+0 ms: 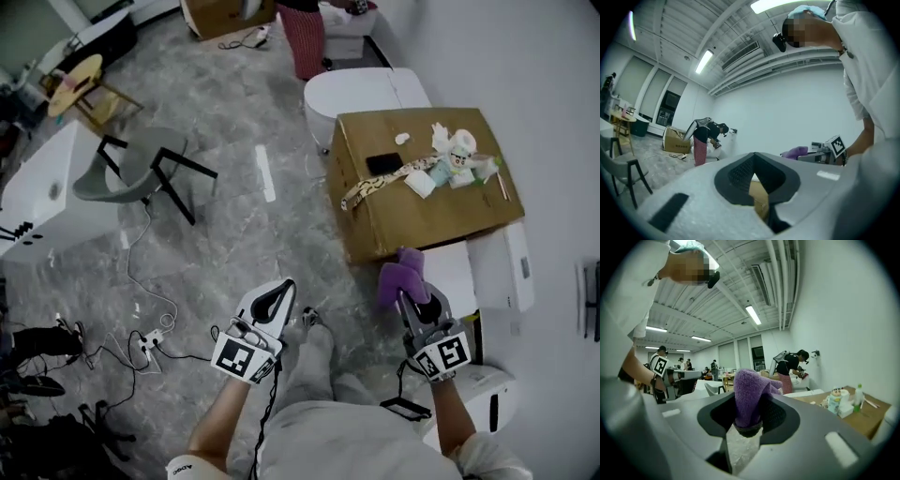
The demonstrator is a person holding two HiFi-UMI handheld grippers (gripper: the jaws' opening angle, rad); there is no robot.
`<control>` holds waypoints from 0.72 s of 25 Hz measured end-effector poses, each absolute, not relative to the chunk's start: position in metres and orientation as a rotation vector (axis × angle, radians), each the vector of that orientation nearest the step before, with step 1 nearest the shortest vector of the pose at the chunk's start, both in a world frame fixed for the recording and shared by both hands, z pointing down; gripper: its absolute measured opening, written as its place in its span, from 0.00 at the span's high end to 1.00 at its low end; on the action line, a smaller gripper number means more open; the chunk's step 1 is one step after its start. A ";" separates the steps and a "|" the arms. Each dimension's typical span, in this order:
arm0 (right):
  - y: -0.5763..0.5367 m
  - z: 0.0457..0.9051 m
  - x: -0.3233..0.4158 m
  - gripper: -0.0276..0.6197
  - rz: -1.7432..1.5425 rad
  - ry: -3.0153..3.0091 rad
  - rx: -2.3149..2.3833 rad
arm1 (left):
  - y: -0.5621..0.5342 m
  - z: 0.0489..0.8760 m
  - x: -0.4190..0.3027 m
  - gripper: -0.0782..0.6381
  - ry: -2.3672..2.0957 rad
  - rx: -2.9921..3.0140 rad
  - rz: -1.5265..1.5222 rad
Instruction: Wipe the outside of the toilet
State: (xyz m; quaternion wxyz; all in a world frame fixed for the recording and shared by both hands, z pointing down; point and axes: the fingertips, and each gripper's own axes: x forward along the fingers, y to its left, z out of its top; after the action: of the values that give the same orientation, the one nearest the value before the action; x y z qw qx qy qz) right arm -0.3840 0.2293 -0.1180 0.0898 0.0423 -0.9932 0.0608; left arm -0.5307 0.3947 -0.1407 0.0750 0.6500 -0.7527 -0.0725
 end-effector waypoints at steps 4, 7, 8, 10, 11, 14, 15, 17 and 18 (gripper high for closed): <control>0.229 -0.156 -0.420 0.75 0.088 -2.978 0.074 | 0.409 -0.179 -0.559 0.88 -2.350 1.868 -0.290; 0.227 -0.184 -0.451 0.75 0.070 -3.021 0.018 | 0.429 -0.209 -0.589 0.88 -2.483 1.767 -0.350; 0.227 -0.193 -0.461 0.75 0.058 -3.035 -0.004 | 0.435 -0.219 -0.597 0.88 -2.528 1.745 -0.356; 0.227 -0.212 -0.477 0.75 0.018 -3.054 -0.042 | 0.447 -0.239 -0.609 0.88 -2.598 1.724 -0.365; 0.227 -0.221 -0.481 0.75 -0.005 -3.058 -0.057 | 0.453 -0.247 -0.613 0.88 -2.625 1.712 -0.378; 0.227 -0.246 -0.496 0.75 -0.079 -3.067 -0.113 | 0.474 -0.262 -0.625 0.88 -2.708 1.621 -0.414; 0.229 -0.253 -0.503 0.75 -0.093 -3.072 -0.141 | 0.484 -0.265 -0.628 0.88 -2.740 1.573 -0.414; 0.234 -0.262 -0.517 0.75 -0.085 -3.083 -0.194 | 0.506 -0.268 -0.630 0.88 -2.802 1.484 -0.418; 0.237 -0.266 -0.523 0.75 -0.069 -3.088 -0.220 | 0.517 -0.270 -0.629 0.88 -2.831 1.447 -0.422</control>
State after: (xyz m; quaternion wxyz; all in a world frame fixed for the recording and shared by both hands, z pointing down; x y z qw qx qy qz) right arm -0.5232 0.2371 -0.2663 0.0224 -0.0709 -0.9970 -0.0223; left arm -0.6290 0.5166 -0.2703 -0.0327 0.4510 -0.8822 -0.1314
